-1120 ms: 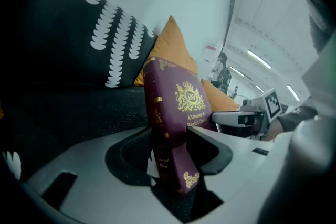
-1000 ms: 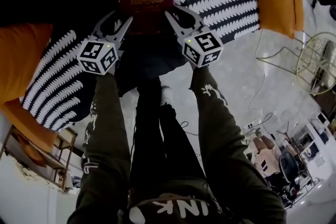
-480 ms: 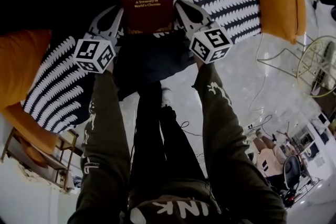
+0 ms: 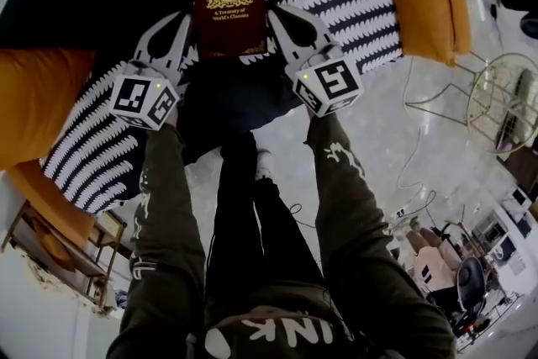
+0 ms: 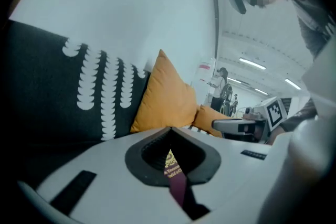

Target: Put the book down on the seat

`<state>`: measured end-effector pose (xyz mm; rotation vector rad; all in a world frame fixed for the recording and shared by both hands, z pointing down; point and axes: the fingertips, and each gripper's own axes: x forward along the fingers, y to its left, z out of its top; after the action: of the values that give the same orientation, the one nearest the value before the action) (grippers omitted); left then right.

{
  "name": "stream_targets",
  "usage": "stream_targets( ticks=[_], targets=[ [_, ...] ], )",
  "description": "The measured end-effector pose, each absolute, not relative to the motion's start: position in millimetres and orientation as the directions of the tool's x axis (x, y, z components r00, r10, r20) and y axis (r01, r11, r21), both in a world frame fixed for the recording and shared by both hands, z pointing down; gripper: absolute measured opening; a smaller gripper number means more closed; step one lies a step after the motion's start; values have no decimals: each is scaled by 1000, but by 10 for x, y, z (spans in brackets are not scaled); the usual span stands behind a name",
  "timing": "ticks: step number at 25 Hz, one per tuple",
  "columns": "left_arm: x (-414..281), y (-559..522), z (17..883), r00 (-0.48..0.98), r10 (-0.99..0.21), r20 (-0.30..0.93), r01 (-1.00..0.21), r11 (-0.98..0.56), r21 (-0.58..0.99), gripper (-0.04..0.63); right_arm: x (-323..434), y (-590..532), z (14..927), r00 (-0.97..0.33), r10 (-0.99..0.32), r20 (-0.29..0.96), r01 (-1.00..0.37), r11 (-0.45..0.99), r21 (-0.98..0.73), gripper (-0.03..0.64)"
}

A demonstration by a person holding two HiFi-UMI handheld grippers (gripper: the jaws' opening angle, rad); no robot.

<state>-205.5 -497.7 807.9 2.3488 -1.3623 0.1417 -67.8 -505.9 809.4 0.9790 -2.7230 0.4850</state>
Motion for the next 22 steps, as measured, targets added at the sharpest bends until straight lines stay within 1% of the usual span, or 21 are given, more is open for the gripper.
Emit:
stream_targets(
  ticks=[4,9,17,22],
  targets=[
    [-1982,-4934,7374,515,-828,222,-850,-459,259,3,-706,-5020,7294,-781,-583,223,-618,774,-141,11],
    [-1787,-4543,6190,524,-839,146,-847,-495,195,3,-631,-4599,6172,-787,-597,154,-610,790,-54,10],
    [-1460,-3291,4067,506,-862,38,-862,-504,47,3,-340,-3404,4349,-790,-614,10,-613,789,33,11],
    [-1303,-2540,3163,505,-863,-7,-863,-504,-26,3,-204,-2715,3498,-784,-619,-38,-621,782,55,10]
  ],
)
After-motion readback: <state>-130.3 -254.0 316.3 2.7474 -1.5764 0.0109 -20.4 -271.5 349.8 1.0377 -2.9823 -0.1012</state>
